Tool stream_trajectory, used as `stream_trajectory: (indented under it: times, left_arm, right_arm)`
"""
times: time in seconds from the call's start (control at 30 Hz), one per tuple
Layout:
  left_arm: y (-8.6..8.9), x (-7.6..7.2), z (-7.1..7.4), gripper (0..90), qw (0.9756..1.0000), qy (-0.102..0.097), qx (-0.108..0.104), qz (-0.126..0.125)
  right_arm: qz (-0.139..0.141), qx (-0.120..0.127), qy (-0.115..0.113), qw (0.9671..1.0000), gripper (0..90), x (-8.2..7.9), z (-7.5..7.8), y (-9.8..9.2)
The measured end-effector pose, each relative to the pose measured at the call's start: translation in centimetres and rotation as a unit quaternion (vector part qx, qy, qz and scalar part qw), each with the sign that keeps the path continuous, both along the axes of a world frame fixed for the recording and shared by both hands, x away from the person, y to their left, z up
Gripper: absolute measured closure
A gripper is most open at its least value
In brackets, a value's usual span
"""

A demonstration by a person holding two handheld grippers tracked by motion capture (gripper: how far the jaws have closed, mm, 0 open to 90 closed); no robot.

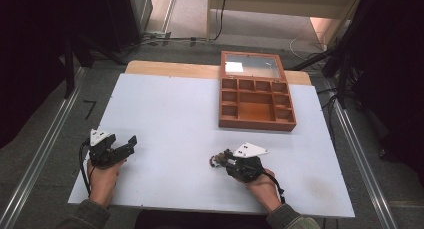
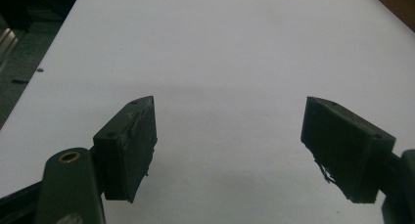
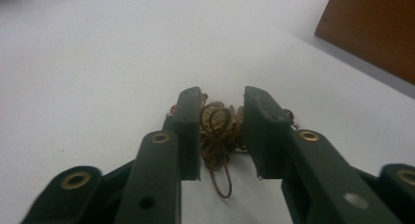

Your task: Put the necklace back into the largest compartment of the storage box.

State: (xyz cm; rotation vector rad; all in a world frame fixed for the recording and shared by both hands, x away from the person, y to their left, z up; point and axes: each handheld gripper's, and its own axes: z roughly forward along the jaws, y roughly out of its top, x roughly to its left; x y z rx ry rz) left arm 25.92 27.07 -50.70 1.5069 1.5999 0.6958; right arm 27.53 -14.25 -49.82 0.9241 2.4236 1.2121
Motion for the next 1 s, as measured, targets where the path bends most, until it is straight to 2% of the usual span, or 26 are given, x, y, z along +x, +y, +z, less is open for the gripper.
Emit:
stream_trajectory:
  times: [0.2, 0.23, 0.43, 0.57, 0.73, 1.0]
  left_arm:
    - [0.0, 0.0, 0.0, 21.1, 1.0, 0.0, 0.0, 0.0]
    - [0.0, 0.0, 0.0, 21.1, 1.0, 0.0, 0.0, 0.0]
    - [0.0, 0.0, 0.0, 21.1, 1.0, 0.0, 0.0, 0.0]
    - [0.0, 0.0, 0.0, 21.1, 1.0, 0.0, -0.001, 0.001]
    - [0.0, 0.0, 0.0, 21.2, 1.0, 0.0, -0.002, 0.001]
    - [0.0, 0.0, 0.0, 21.2, 1.0, -0.001, -0.002, 0.002]
  right_arm:
    - [0.007, 0.001, 0.004, 1.0, 79.8, 0.0, -0.1, -0.1]
    - [0.01, 0.004, 0.005, 0.9999, 84.4, 0.1, -0.1, -0.2]
    - [0.012, 0.005, 0.005, 0.9999, 85.4, 0.1, 0.0, -0.2]
    - [0.0, 0.021, 0.012, 0.9997, 85.4, 0.2, 0.3, -0.6]
    - [-0.011, 0.028, 0.021, 0.9993, 85.3, 0.4, 0.4, -1.0]
    - [-0.02, 0.034, 0.014, 0.9991, 85.3, 0.5, 1.0, -1.6]
